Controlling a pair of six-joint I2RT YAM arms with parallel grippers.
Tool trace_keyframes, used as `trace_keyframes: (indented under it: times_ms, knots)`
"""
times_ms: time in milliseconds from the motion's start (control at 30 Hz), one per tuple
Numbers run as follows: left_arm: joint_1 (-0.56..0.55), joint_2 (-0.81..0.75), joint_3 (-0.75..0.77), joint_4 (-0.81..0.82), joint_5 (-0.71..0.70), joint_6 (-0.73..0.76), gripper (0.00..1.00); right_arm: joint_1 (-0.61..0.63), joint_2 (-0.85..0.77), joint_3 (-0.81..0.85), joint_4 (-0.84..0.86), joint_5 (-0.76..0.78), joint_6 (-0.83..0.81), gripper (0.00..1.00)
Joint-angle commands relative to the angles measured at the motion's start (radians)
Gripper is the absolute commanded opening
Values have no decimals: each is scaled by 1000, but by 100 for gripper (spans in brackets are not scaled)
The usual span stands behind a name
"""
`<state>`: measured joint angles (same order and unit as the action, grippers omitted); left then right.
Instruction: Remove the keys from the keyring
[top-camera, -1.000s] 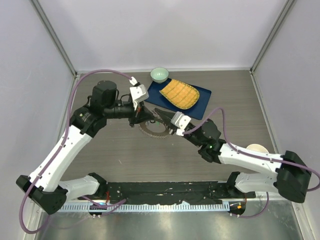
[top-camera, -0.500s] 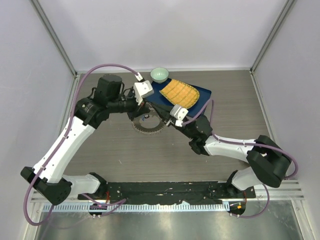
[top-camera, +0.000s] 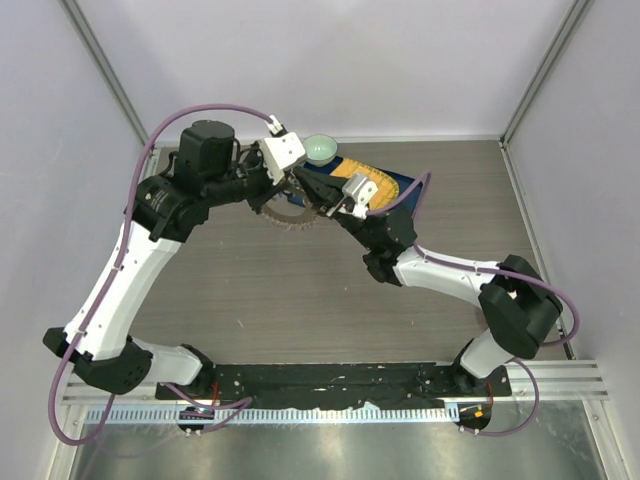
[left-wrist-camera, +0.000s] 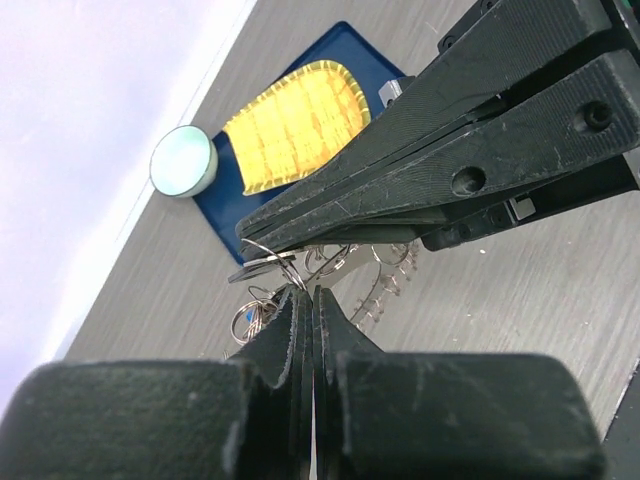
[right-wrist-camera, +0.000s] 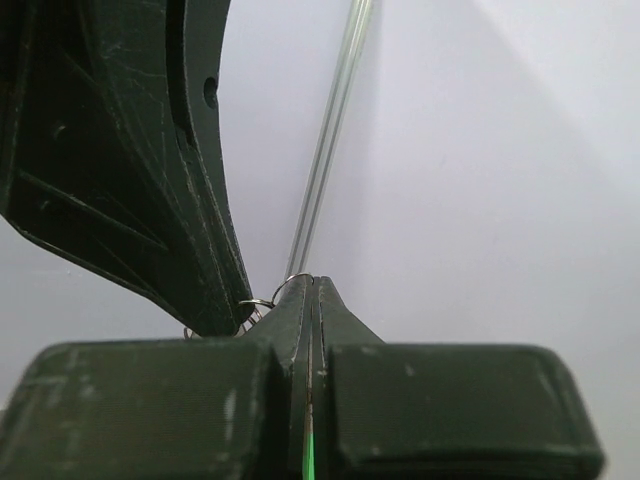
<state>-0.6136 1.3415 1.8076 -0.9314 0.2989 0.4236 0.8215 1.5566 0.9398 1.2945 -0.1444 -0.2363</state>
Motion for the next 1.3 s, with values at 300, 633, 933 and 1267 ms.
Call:
trace_keyframes:
  times_ms: [300, 633, 933, 1267]
  knots:
    - [-61, -105, -209, -35, 322, -104, 0, -104, -39, 133, 114, -240, -136, 1]
    - [-60, -162, -218, 3, 301, -146, 0, -110, -142, 68, -57, -310, -196, 1]
    - [-14, -369, -430, 378, 11, -295, 50, -110, -292, 50, -349, -138, -202, 1]
    - [-5, -331, -461, 438, -156, -451, 60, -71, -470, 80, -819, 92, -48, 1]
